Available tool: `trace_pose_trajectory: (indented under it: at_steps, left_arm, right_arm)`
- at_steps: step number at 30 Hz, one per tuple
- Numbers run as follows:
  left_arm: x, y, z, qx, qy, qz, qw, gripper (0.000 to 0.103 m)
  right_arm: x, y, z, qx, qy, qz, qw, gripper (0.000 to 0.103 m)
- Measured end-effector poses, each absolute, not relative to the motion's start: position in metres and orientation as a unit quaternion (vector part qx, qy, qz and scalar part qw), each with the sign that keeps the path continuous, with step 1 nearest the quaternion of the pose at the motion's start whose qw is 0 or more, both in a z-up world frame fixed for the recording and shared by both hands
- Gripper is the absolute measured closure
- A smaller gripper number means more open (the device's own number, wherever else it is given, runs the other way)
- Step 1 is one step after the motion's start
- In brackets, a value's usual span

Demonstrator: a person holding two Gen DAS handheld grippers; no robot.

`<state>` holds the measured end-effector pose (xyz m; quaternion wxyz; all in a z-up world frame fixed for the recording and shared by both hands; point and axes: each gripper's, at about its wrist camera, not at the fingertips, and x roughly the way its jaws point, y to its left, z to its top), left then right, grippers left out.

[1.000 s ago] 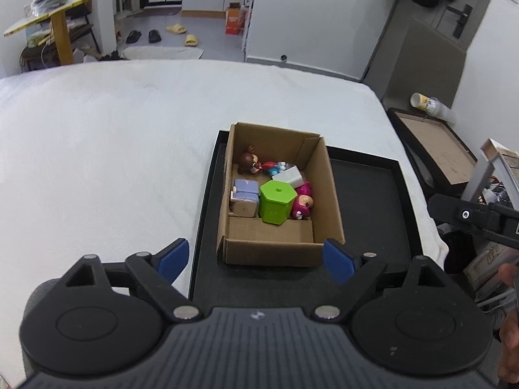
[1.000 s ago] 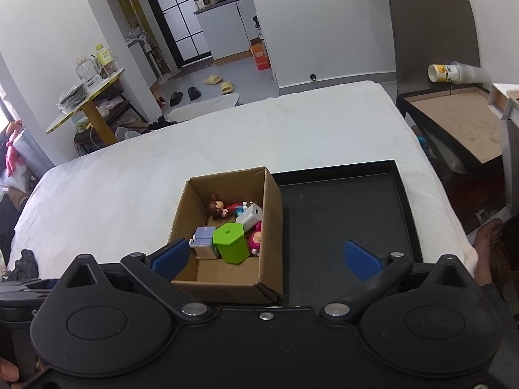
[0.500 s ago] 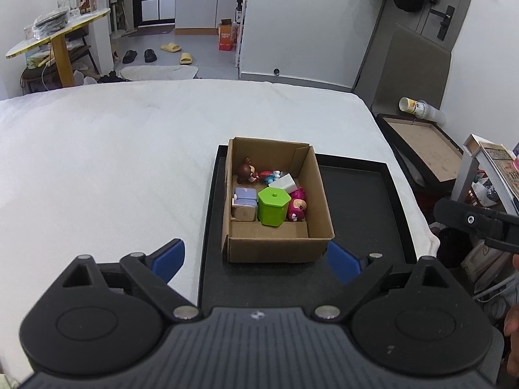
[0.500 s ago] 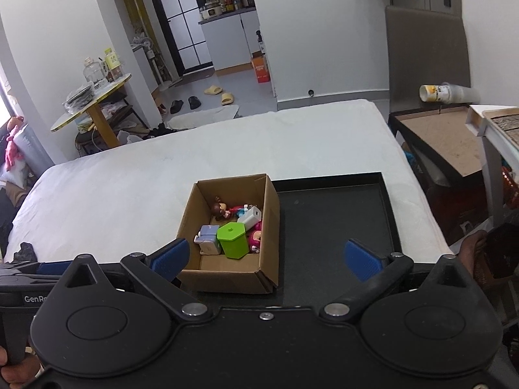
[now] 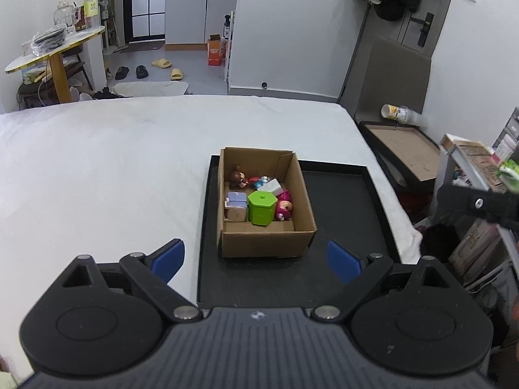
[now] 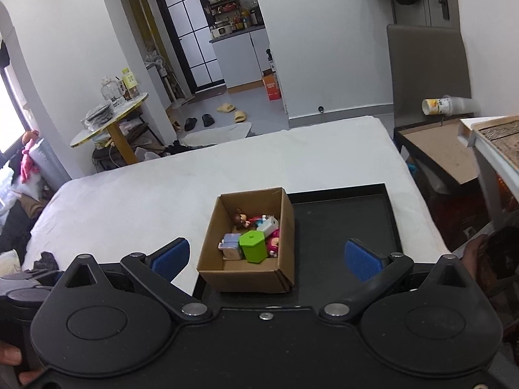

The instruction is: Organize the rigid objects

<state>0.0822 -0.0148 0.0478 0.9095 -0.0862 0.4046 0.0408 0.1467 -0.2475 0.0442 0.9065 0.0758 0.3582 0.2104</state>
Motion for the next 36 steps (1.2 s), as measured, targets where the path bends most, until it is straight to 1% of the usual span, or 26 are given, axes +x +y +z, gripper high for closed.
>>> trace_pose_trajectory:
  at_steps: [3, 19, 36]
  left_arm:
    - [0.075, -0.013, 0.052, -0.103, 0.404, 0.029, 0.909, 0.009]
    - [0.036, -0.020, 0.076, -0.079, 0.377, 0.036, 0.922, 0.008]
    - [0.013, -0.014, 0.085, -0.076, 0.362, 0.038, 0.928, 0.008]
  right_arm:
    - [0.140, -0.251, 0.044, 0.077, 0.362, 0.216, 0.903, 0.000]
    - [0.101, -0.253, 0.062, 0.067, 0.346, 0.226, 0.908, 0.000]
    - [0.078, -0.255, 0.080, 0.051, 0.323, 0.226, 0.918, 0.000]
